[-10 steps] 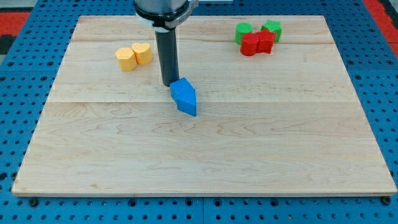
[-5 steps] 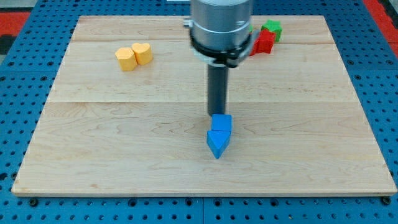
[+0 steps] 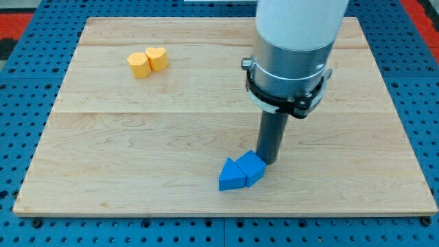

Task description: Move the blue blocks to the bottom center

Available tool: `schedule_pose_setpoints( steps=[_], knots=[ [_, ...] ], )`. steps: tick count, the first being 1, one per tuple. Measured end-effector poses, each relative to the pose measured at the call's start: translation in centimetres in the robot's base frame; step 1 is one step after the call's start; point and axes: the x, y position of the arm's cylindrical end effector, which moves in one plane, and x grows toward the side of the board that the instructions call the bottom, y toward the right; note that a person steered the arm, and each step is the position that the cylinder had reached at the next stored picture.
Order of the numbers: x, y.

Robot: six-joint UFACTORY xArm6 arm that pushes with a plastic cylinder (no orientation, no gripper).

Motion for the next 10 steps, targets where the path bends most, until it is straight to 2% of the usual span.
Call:
schedule_pose_setpoints(
  steps=[1, 2, 3, 4, 6, 7, 8, 10],
  knots=[
    [1.2, -2.3],
    [3.0, -0.2],
    [4.8, -2.0],
    [4.8, -6.6],
    [7.8, -6.7],
    [6.7, -8.1],
    [3.1, -12.2],
    [3.1, -13.0]
  ],
)
